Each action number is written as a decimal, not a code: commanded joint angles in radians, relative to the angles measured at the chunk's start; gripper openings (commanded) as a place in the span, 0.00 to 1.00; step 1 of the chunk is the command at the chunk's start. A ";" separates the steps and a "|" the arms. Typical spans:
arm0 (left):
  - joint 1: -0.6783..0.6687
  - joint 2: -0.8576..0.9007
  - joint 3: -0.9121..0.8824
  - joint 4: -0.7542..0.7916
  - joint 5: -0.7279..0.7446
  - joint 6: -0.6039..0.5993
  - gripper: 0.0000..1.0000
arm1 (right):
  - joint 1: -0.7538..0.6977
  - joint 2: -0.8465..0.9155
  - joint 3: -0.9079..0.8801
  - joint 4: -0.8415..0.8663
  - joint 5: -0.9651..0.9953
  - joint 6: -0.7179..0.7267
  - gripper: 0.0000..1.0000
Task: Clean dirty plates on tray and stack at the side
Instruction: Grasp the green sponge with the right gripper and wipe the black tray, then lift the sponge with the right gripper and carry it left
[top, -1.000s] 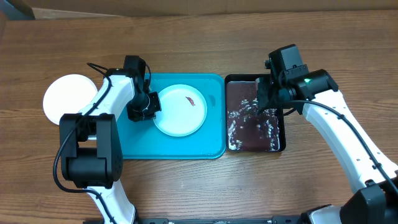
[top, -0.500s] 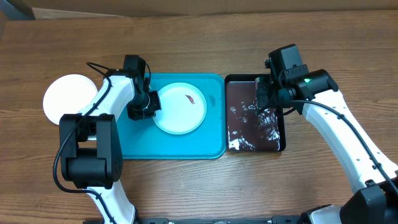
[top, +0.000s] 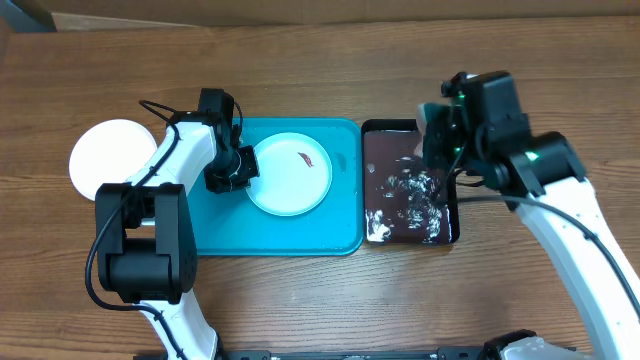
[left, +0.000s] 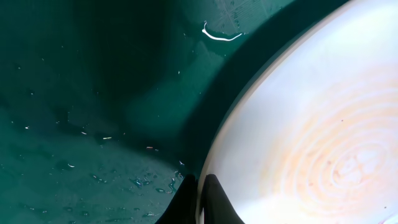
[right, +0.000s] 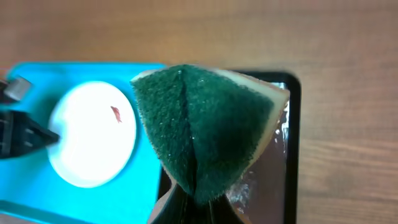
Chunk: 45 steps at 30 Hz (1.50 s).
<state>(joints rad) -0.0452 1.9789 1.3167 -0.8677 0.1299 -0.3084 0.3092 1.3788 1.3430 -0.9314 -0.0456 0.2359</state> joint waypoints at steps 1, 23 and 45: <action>0.005 0.013 -0.026 0.013 -0.051 -0.014 0.04 | 0.005 -0.065 0.032 0.030 -0.004 -0.008 0.04; 0.005 0.013 -0.026 0.013 -0.051 -0.014 0.04 | 0.005 -0.133 0.002 0.074 -0.001 -0.031 0.04; 0.005 0.013 -0.026 0.013 -0.051 -0.014 0.04 | 0.005 -0.131 0.002 0.055 -0.001 -0.030 0.04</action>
<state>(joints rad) -0.0452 1.9789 1.3167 -0.8677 0.1299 -0.3080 0.3092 1.2705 1.3434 -0.8745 -0.0456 0.2089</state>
